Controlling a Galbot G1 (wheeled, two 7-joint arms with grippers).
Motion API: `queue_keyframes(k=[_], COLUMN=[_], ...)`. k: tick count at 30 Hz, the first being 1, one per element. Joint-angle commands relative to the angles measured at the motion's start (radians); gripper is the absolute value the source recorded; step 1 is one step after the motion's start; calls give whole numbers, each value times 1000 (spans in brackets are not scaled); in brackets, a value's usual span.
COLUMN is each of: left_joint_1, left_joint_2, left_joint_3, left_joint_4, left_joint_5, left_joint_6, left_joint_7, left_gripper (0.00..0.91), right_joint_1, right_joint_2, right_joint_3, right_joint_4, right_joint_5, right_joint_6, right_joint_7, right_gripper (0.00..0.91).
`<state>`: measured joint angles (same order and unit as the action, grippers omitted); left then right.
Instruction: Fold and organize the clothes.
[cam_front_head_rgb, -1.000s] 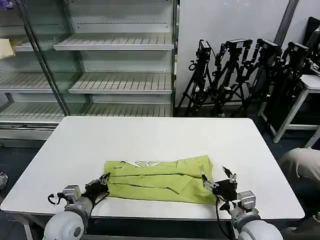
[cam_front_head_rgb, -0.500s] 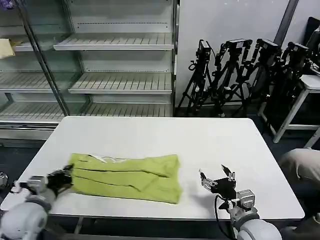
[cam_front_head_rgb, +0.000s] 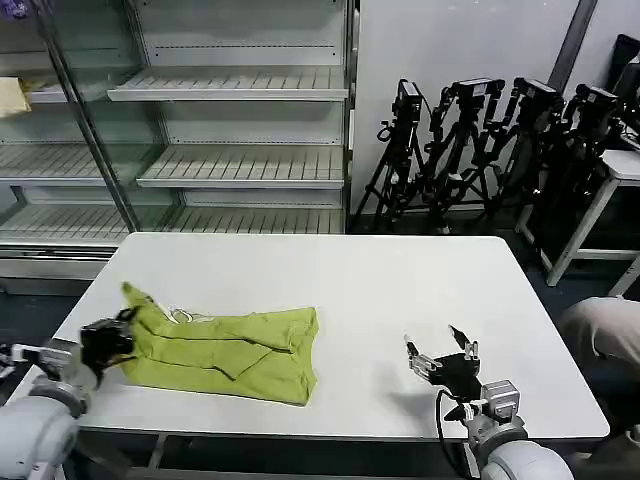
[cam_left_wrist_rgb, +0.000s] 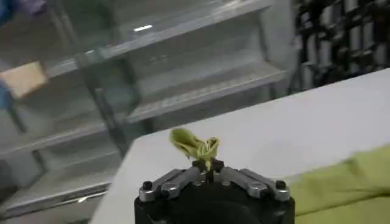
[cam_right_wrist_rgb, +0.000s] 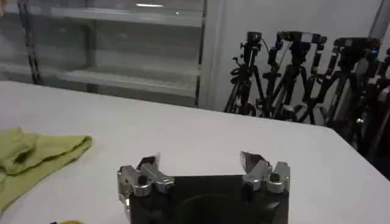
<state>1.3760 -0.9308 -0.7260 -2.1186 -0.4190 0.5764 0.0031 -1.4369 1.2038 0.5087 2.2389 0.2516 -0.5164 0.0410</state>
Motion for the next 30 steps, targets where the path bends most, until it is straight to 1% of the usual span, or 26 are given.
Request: queue_keyframes(k=[1,5,9,12,14,19,28,29,30], left_joint_1=[-46,-77,-105,-150,-180,-220,-250,-246,-244], left_joint_2=[-161,-185,-184,-179,-183,-191,-201,-200,-202], left_joint_3=[370,434,479,511,518,529,534,532,529], left_joint_4=[-157,-118,-89,-35,-1,22,77,70,52], left_joint_5=[77,84,79,-2,-17,-54,-67,-68,-79], left_joint_6=[0,1,1,2,2,2,2,2,1], left_joint_7=[35,40,38,15,5,-16,-40,-40,-44], left_gripper=[10,10,10,10,20,10,20,907,907], right_joint_1=[-38,-47,-45,-39,-38,-38,-34,-35,-35], right_joint_2=[-6,-8,-13,-11,-9,-9,-3,-2,-2], right_joint_3=[38,50,55,55,53,54,52,52,52], right_joint_4=[17,21,22,19,17,8,4,4,2], right_joint_5=[-8,-11,-11,-11,-11,-11,-11,-10,-10], right_joint_6=[2,4,3,3,3,6,8,8,8], right_joint_7=[2,3,5,5,5,4,2,2,2], right_gripper=[907,907,907,907,907,907,907,907,907])
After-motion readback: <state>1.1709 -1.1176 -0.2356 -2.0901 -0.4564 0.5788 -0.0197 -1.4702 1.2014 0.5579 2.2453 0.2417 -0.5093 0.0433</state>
